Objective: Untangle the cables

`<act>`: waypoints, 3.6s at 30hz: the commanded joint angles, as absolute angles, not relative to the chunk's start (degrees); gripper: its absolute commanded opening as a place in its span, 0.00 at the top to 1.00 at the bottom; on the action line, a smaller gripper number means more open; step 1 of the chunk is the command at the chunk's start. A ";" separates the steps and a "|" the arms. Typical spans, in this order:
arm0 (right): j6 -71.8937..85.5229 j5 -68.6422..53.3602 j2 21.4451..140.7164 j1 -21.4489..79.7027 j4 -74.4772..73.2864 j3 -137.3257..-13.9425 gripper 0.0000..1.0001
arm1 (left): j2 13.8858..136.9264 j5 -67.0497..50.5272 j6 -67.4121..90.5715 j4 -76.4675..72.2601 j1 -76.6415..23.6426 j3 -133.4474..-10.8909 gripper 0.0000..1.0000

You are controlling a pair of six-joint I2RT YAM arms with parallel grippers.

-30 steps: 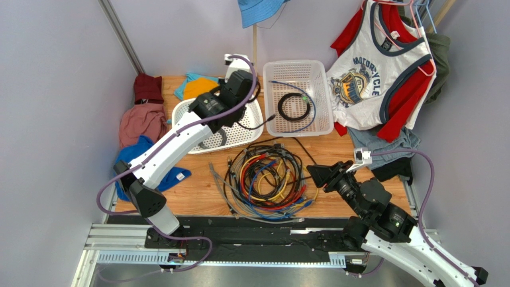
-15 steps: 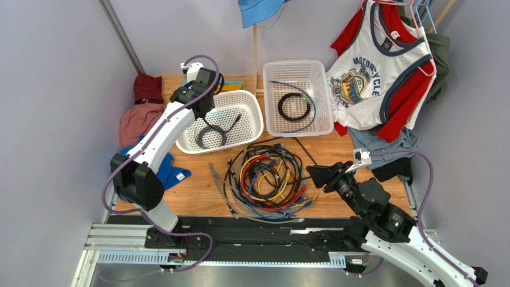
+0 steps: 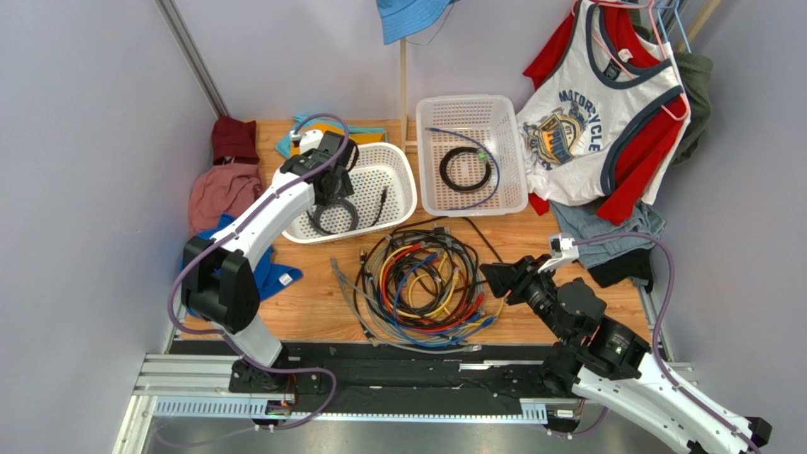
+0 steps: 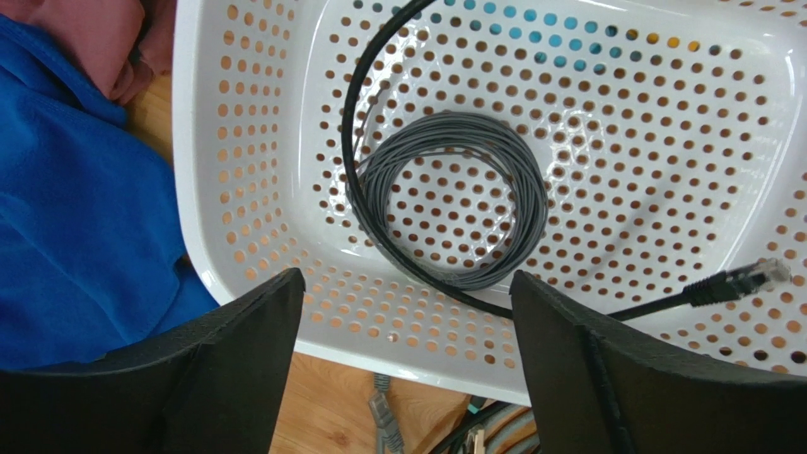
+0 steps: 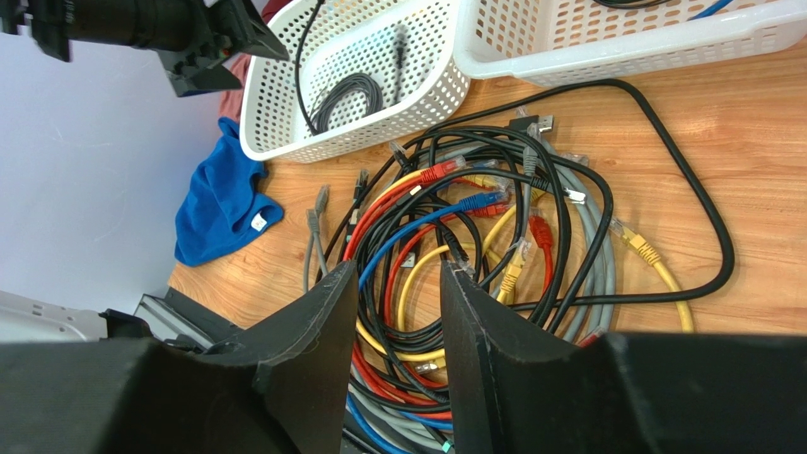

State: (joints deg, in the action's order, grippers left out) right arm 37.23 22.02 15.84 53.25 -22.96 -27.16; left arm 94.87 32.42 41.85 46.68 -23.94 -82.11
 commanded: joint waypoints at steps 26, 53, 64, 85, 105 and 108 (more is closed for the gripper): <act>30.58 0.88 70.83 62.75 -4.22 -42.88 0.38 | 41.15 29.71 58.09 46.84 -56.43 -44.04 0.24; 35.68 9.40 89.22 63.11 -2.11 -49.57 0.90 | 25.40 31.55 60.03 54.40 -56.43 -37.00 0.27; 33.67 14.14 72.62 63.11 -8.25 -48.07 1.00 | 24.79 32.34 59.59 54.40 -56.43 -37.26 0.27; 16.71 22.84 46.58 63.11 -28.56 -73.92 1.00 | 25.49 24.08 55.28 36.48 -56.43 -30.59 0.27; 27.68 13.89 67.93 33.76 -17.67 -75.23 1.00 | 24.79 24.87 59.15 40.43 -56.43 -29.09 0.28; 26.99 13.62 71.18 32.70 -16.97 -77.86 1.00 | 24.17 26.98 59.50 43.40 -56.43 -29.97 0.28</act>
State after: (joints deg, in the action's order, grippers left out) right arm 25.58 15.79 69.71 33.43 -23.11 -72.51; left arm 25.26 24.69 58.63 40.36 -56.25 -29.17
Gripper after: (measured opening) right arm 0.018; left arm 0.720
